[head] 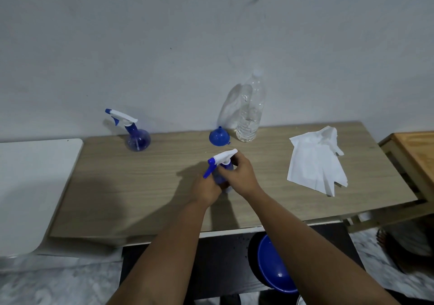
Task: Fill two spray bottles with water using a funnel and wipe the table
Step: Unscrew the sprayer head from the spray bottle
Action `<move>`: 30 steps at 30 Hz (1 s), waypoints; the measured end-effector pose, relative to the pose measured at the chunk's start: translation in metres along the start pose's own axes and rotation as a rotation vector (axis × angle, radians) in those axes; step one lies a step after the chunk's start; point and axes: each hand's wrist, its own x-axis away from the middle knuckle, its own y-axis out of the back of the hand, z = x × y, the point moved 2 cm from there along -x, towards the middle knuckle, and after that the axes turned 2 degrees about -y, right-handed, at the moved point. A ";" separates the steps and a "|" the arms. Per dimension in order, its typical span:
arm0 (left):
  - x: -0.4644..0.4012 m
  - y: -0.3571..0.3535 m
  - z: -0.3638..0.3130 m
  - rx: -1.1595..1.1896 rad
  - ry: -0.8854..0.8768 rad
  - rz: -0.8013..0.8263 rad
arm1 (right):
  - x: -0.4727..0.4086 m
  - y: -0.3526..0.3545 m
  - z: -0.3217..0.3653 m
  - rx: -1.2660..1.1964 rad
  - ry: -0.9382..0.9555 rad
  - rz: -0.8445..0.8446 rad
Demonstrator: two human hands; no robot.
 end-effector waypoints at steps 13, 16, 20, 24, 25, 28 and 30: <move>-0.012 -0.009 0.018 0.145 0.015 0.019 | 0.003 0.001 0.004 0.039 0.002 0.032; -0.008 -0.006 0.013 0.167 0.024 0.004 | 0.006 0.001 0.004 0.010 -0.012 0.001; -0.021 -0.015 0.034 0.203 0.018 0.058 | 0.005 -0.001 0.012 0.031 -0.006 0.037; -0.016 -0.010 0.025 0.166 0.002 0.052 | 0.007 0.001 0.008 0.016 -0.019 0.005; -0.013 -0.006 0.018 0.136 0.008 0.037 | 0.007 0.001 0.007 0.039 -0.003 -0.004; -0.005 0.001 0.006 -0.014 -0.010 0.000 | 0.005 0.002 0.007 0.077 0.010 0.024; -0.006 0.000 0.007 -0.036 -0.001 0.000 | 0.008 0.003 0.009 0.074 0.008 0.040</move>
